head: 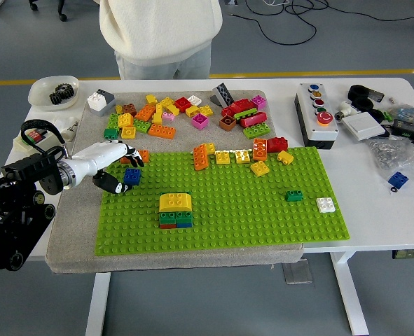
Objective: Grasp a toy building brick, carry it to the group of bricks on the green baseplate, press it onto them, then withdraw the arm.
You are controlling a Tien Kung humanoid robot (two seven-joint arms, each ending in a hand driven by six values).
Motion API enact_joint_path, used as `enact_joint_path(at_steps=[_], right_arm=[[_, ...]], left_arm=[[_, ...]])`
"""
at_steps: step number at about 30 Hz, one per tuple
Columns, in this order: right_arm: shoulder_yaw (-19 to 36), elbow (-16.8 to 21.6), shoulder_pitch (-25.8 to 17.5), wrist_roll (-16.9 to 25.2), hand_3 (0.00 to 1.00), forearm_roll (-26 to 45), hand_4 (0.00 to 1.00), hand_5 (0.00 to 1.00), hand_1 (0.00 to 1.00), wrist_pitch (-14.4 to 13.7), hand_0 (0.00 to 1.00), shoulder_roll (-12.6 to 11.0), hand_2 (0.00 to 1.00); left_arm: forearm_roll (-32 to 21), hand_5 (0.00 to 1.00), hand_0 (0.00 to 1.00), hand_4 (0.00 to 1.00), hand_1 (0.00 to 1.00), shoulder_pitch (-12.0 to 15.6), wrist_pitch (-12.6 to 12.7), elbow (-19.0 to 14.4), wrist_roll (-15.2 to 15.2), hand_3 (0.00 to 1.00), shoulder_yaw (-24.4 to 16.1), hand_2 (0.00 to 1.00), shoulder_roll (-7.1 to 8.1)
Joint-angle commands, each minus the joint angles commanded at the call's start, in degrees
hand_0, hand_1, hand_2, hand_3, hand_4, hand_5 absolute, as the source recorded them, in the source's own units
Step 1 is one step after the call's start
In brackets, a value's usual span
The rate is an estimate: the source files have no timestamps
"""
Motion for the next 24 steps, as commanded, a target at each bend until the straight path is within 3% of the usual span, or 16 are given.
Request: enact_joint_path(at_steps=[2,7,8,24], right_arm=[[0.0,0.0,0.0,0.0,0.633,0.0,0.895,0.478,0.649,0.0,0.747,0.0,0.725],[0.1,0.0,0.0,0.0,0.633,0.0,0.895,0.478,0.649,0.0,0.747,0.0,0.725],[0.1,0.0,0.1,0.0,0.633,0.0,0.895,0.478,0.648,-0.1,0.747,0.0,0.727],[0.1,0.0,0.1,0.1,0.634,0.0,0.896,0.477,0.649,0.0,0.748,0.0,0.727]], left_arm=[[0.0,0.005,0.998,0.719,0.794,0.0,0.2,0.2,-0.1,0.629,0.0,0.665,-0.05],[0.0,0.005,0.998,0.719,0.794,0.0,0.6,0.5,0.0,0.629,0.0,0.665,-0.08],[0.0,0.002,0.998,0.618,0.788,0.0,0.7,0.5,0.0,0.577,0.0,0.586,-0.08],[0.0,0.002,0.998,0.601,0.782,0.3,-0.1,1.4,-0.4,0.546,0.4,0.574,0.08]])
